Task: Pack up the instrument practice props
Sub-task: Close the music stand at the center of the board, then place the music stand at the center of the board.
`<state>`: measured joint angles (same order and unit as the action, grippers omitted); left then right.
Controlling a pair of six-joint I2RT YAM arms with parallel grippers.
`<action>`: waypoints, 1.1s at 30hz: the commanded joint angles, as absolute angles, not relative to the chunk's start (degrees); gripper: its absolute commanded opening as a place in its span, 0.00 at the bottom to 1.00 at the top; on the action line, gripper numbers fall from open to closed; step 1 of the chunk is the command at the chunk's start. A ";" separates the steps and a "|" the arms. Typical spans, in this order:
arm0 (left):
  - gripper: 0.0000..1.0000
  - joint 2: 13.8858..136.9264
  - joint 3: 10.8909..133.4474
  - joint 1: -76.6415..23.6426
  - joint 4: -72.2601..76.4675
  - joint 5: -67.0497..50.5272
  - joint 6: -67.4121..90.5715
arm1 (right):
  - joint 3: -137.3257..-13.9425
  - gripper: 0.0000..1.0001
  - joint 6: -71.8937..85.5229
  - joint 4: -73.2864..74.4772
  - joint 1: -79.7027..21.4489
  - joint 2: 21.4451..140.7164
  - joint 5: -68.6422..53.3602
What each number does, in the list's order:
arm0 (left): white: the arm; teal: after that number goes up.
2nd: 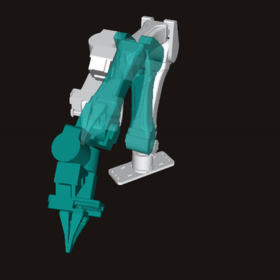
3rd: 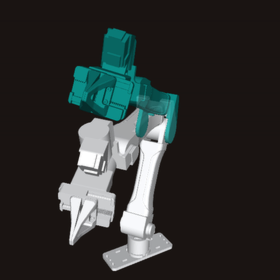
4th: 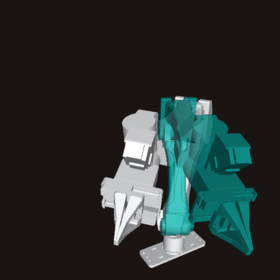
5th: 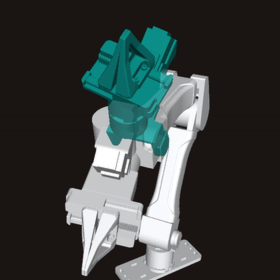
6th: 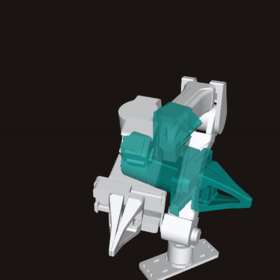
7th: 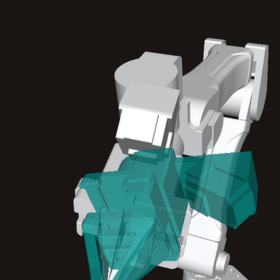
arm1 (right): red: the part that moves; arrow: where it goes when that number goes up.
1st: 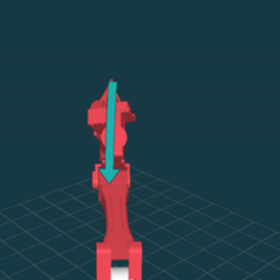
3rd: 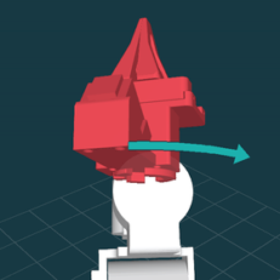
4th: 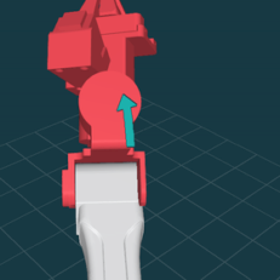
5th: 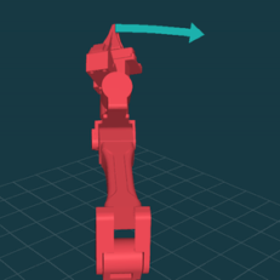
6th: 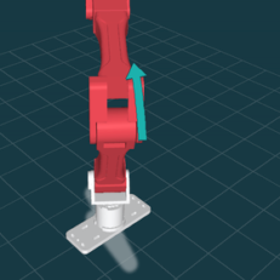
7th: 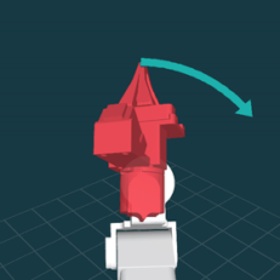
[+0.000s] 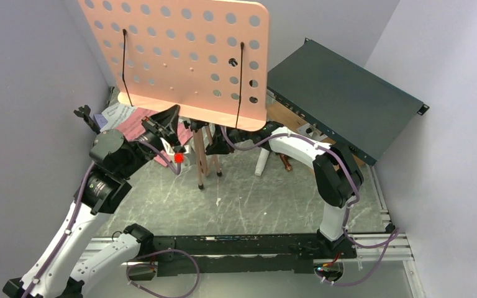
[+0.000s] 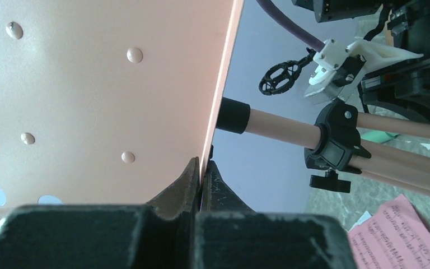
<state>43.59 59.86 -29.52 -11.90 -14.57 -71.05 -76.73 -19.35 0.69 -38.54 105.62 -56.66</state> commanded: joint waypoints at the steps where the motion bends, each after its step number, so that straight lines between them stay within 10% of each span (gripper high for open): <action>1: 0.00 46.39 65.88 -30.06 -12.73 -8.93 -56.59 | -80.13 0.00 -11.60 9.07 -39.48 105.71 -63.11; 33: 0.00 57.82 68.04 -29.55 -18.19 1.98 -41.65 | -81.99 0.00 16.95 -1.07 -36.56 106.44 -70.00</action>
<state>56.75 70.30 -28.27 -21.41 7.07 -46.00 -79.11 10.02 11.60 -37.71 107.35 -70.06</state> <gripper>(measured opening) 0.021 0.187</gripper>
